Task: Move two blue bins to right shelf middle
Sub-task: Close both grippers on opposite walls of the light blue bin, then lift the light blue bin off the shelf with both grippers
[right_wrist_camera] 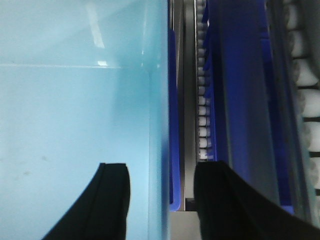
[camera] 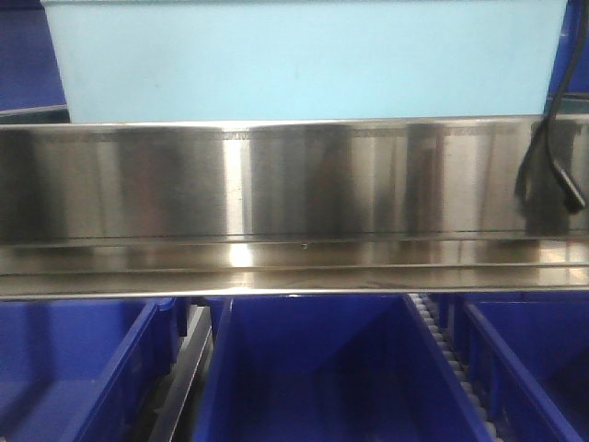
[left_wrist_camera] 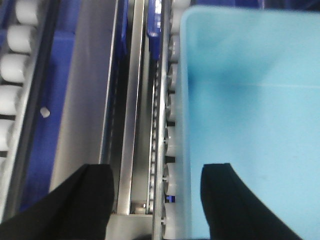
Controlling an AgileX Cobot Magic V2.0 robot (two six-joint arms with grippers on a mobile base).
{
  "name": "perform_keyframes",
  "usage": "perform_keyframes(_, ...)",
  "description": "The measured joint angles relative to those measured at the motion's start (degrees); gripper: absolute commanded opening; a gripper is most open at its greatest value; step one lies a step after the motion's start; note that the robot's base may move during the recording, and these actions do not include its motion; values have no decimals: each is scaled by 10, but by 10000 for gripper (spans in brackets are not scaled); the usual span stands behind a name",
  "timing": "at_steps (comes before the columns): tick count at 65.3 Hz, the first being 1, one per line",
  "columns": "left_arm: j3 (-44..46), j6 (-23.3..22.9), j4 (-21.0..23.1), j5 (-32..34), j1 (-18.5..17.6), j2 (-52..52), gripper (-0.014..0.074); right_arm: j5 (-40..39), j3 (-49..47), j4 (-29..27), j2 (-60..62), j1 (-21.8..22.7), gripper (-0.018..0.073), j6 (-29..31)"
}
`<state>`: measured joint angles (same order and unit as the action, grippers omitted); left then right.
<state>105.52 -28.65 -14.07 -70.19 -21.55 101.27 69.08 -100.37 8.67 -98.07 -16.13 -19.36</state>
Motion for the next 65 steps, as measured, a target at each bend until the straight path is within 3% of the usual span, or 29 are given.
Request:
perform_keyframes(42, 0, 0, 15, 0, 0, 50, 279, 7, 0, 0, -41, 6, 190, 0)
perform_keyframes(49, 0, 1, 15, 0, 0, 50, 176, 8, 0, 0, -42, 6, 84, 0)
perform_keyframes(59, 0, 1, 24, 4, -1, 50, -98, 6, 0, -9, -42, 6, -162, -1)
perform_keyframes(65, 0, 2, 26, 5, -2, 50, -111, 5, 0, -12, -42, 6, -151, -2)
